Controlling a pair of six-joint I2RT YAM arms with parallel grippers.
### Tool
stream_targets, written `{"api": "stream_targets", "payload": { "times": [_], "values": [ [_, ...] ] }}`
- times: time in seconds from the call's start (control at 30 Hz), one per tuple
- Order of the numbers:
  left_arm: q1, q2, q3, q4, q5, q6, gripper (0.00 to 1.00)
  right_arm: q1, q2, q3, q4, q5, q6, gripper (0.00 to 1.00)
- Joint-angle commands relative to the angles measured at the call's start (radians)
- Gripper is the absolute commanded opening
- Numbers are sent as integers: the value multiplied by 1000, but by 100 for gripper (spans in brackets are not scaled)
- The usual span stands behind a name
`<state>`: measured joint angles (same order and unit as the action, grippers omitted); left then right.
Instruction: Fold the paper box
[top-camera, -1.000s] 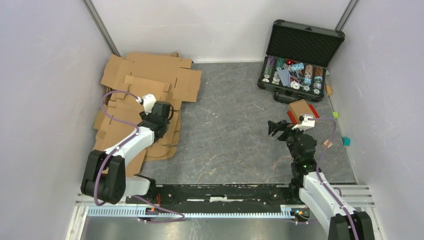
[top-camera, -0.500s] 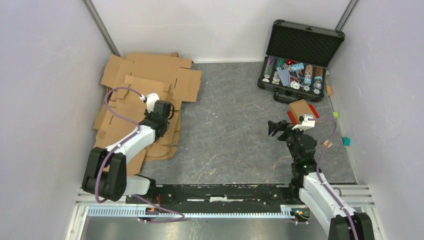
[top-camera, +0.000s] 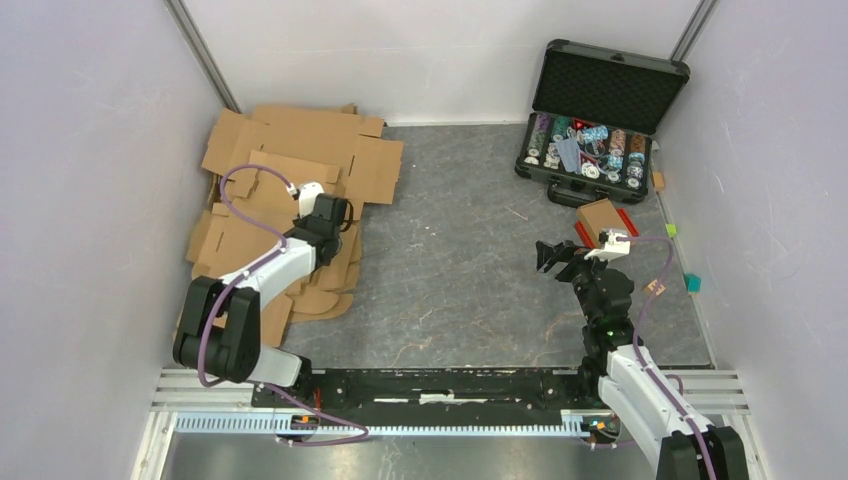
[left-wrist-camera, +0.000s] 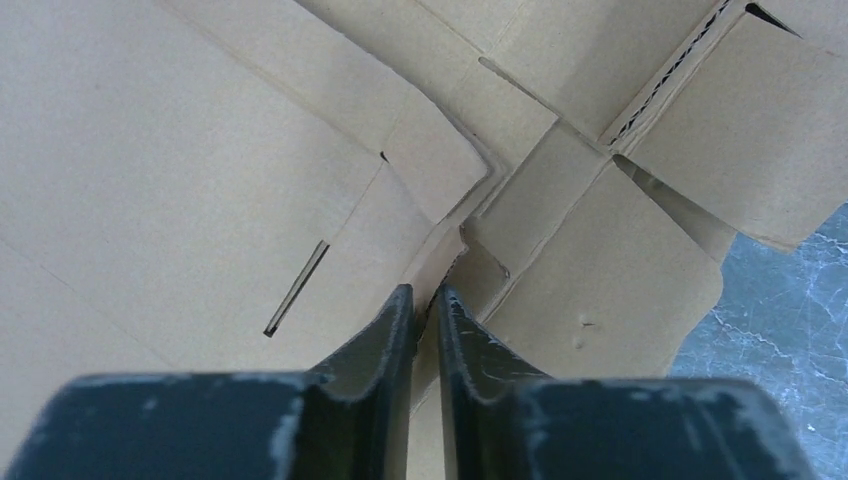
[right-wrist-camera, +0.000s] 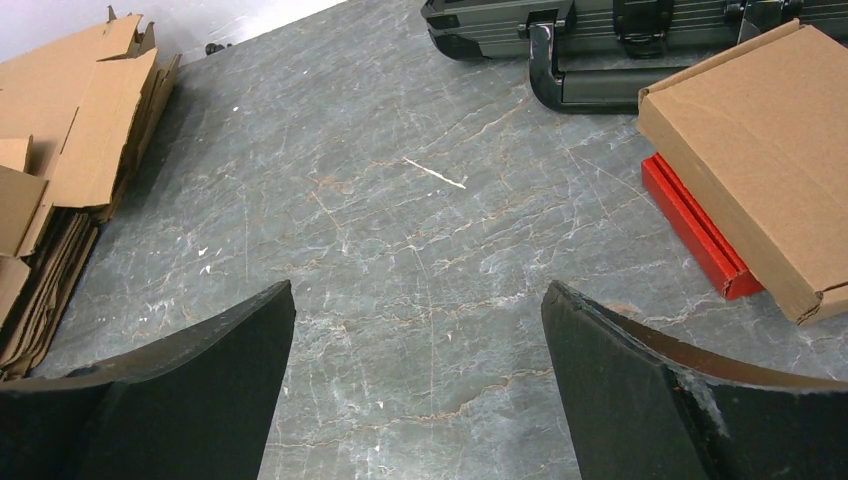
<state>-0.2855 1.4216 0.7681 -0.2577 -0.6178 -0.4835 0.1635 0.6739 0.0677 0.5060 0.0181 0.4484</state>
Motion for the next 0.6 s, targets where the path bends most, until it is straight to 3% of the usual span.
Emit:
{"api": "stream_targets", "payload": {
  "times": [0.0, 0.03, 0.23, 0.57],
  "values": [
    [3, 7, 38, -18, -6, 12, 6, 5, -8, -3, 16, 0, -6, 98],
    [2, -4, 32, -11, -3, 12, 2, 5, -10, -3, 16, 1, -7, 98],
    [-15, -148, -14, 28, -21, 43, 2, 5, -13, -2, 14, 1, -6, 98],
    [-142, -451, -62, 52, -168, 95, 2, 5, -21, -11, 51, -44, -8, 98]
  ]
}}
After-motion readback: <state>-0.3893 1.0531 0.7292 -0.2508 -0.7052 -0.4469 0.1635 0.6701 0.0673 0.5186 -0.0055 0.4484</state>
